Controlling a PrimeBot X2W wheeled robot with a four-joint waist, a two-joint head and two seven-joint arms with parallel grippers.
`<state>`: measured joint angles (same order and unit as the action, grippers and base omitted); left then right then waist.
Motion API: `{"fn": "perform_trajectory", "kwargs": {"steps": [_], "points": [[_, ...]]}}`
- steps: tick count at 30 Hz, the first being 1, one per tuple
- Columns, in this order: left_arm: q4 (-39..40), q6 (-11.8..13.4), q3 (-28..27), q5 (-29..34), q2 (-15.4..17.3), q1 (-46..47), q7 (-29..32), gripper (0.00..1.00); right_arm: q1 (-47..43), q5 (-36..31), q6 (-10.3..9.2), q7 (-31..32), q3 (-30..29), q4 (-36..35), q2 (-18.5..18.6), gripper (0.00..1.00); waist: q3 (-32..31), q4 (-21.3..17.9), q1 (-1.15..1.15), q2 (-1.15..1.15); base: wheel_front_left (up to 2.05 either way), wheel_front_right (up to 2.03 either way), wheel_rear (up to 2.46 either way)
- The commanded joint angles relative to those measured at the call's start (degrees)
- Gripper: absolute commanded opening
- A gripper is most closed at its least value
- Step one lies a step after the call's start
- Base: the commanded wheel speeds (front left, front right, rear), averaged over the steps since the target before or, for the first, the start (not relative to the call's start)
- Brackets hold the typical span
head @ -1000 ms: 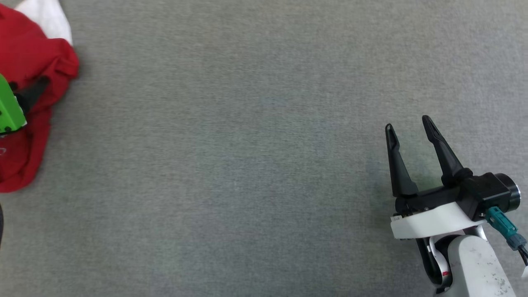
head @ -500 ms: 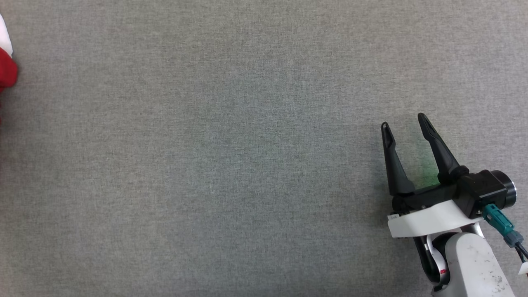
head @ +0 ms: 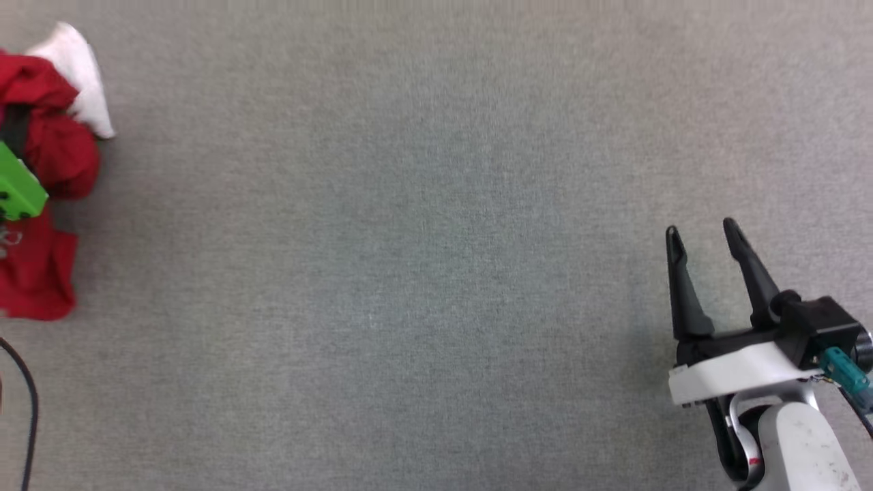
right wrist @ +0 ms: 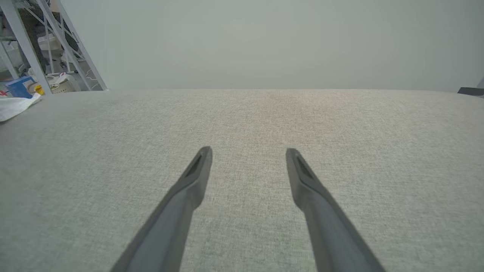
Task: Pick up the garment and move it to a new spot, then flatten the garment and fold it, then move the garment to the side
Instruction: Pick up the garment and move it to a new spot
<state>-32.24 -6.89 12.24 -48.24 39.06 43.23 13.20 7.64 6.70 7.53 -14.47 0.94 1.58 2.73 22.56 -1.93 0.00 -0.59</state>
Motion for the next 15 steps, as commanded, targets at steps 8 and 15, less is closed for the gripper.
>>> {"fn": "perform_trajectory", "kwargs": {"steps": [8,15], "points": [[8.9,-0.5,3.8,4.6,-1.1,-3.4,-6.7,0.00,-3.4,1.1,-0.04,-0.5,-1.0,0.9,0.1,1.00,-13.4,1.3,0.00,0.59,0.00,0.00,0.00],[16.9,-0.1,7.4,5.6,-5.2,-3.9,-7.7,0.00,-5.0,1.2,-0.04,-0.5,-2.7,1.0,0.1,1.00,-17.4,-0.7,0.00,0.59,0.00,0.00,0.00]]}}
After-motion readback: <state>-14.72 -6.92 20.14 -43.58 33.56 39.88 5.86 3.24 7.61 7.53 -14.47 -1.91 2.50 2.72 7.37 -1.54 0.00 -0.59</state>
